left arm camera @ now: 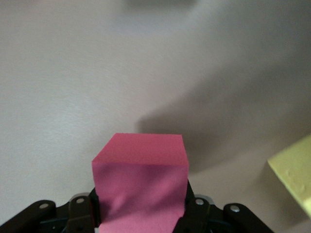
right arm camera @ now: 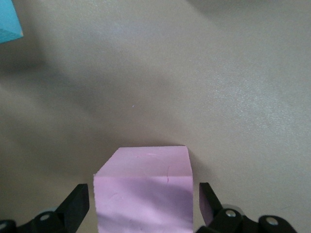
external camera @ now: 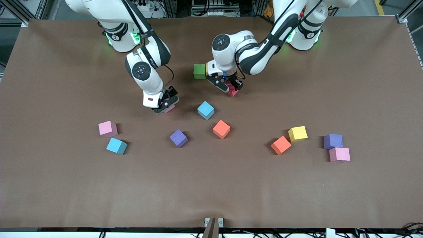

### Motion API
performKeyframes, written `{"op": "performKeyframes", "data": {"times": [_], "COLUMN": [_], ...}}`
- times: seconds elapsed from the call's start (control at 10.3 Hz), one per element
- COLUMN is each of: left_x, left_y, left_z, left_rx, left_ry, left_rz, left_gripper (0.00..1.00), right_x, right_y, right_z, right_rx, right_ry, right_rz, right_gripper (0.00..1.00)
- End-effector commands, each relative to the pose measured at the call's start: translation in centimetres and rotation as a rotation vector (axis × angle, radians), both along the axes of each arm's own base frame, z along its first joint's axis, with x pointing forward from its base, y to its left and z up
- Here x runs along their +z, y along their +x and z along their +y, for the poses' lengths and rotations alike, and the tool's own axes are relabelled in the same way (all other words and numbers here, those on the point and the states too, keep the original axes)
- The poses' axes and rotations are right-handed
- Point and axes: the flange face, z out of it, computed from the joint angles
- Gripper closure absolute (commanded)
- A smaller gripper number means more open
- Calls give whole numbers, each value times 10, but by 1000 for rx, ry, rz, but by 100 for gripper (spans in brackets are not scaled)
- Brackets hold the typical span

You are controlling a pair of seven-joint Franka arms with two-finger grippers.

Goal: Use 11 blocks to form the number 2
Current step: 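Lower the magenta cube against the yellow cube with the left gripper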

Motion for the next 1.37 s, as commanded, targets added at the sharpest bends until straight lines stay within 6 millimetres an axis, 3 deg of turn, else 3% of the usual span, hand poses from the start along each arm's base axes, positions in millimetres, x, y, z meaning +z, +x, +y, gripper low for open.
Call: {"op": "performKeyframes", "data": {"times": [0.0,0.1,0.2,0.29,0.68,0.88,1.27], "left_x": [6,5,7,8,4,-1,-10], "left_y": [-15,-23,-24,-28,-45,-59,-75], "left_z": [8,6,8,9,7,7,11], "left_rx": [-134,-170,-216,-278,-455,-511,-610], "left_ry": [-4,-18,-33,-57,-88,-103,-127], "left_rz": [0,5,7,17,22,30,19], "left_gripper": [63,65,65,65,65,65,65], "right_x": [-1,-1,-1,0,8,14,18], "right_y": [-1,-1,-1,-1,0,-3,-5], "right_z": [3,3,3,3,5,22,34], "right_rx": [-19,-19,-21,-36,-106,-126,-177], "right_ry": [2,2,1,1,6,13,18], "right_rz": [-2,-2,-2,-3,-13,-23,-28], "right_gripper": [0,7,64,100,100,100,100]}}
